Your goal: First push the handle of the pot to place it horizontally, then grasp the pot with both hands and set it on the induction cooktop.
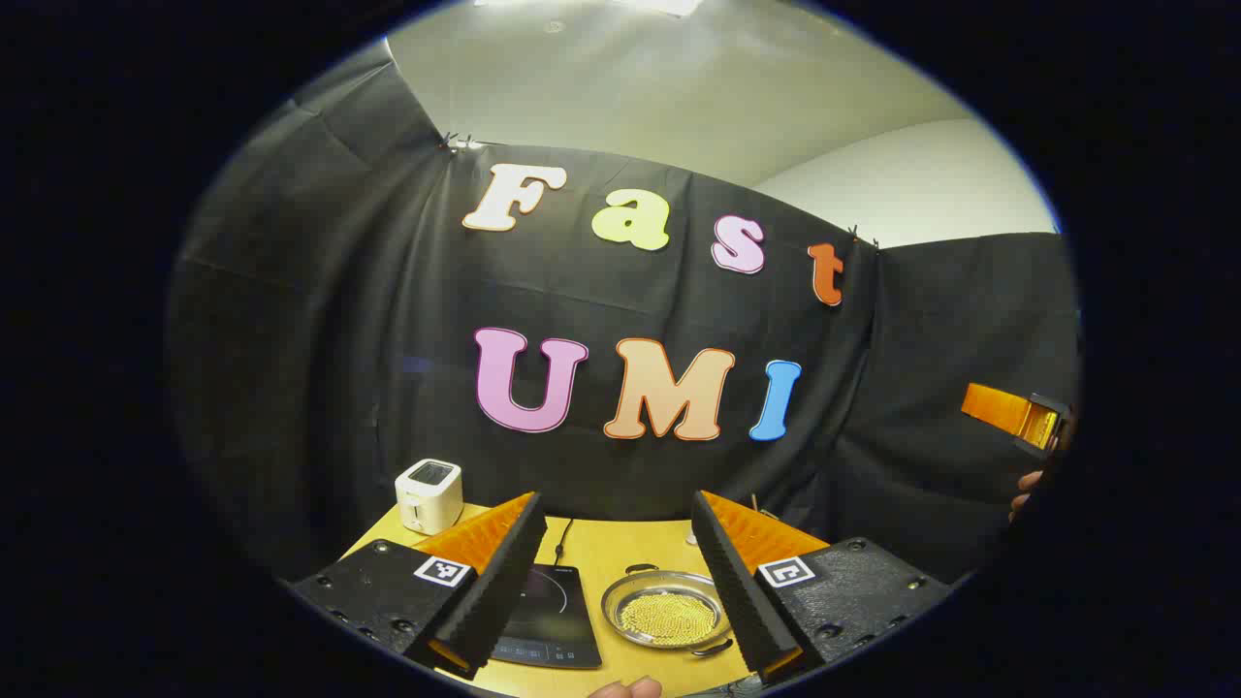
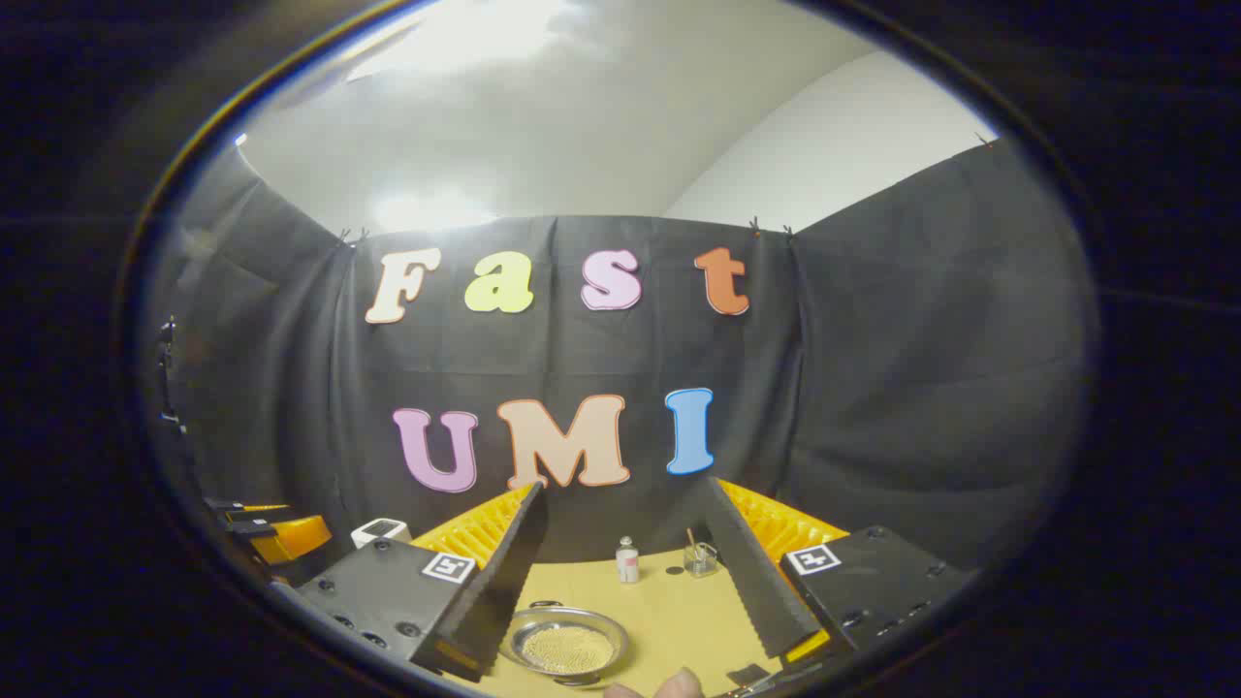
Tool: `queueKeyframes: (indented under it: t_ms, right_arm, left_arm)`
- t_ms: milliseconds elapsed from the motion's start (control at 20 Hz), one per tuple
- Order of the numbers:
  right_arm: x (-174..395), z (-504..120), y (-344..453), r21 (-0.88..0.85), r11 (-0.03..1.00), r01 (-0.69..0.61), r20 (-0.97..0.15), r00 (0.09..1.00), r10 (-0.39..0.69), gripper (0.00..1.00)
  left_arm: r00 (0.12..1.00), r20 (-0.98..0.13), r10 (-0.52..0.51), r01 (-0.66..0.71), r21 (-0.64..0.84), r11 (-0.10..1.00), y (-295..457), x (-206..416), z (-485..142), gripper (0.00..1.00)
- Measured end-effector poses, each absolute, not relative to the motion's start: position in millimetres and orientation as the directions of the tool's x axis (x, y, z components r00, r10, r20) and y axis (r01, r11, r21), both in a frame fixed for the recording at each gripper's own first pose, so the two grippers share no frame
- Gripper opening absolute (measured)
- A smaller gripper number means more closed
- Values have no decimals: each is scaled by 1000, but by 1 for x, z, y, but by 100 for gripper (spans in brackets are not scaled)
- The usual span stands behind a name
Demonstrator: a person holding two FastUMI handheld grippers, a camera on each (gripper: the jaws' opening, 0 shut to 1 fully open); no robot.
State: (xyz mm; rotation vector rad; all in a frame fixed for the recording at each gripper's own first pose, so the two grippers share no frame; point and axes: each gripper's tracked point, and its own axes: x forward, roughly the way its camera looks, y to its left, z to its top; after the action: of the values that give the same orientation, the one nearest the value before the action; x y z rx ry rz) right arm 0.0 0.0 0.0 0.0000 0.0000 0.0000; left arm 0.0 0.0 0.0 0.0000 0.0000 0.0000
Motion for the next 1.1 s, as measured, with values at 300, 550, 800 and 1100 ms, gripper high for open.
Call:
queueKeyframes:
  t_ms: [300, 550, 800, 1100]
  right_arm:
    - [8, -9, 5, -12, 1000, -14, -18, 1000, 13, 92]
    - [20, -20, 10, 10, 1000, -25, -42, 999, 26, 100]
    - [30, -28, 18, 3, 999, -45, -53, 998, 45, 92]
    - [40, -30, 25, 3, 998, -56, -59, 997, 56, 100]
  left_arm:
    - [1000, -22, -9, 9, -10, 1000, -3, 4, -9, 92]
    - [1000, -24, 9, -9, 1, 1000, 5, 11, -11, 92]
    - [999, -34, 12, -12, 2, 1000, 7, 16, -15, 92]
    - [999, -35, 20, -20, 5, 1000, 13, 23, -17, 93]
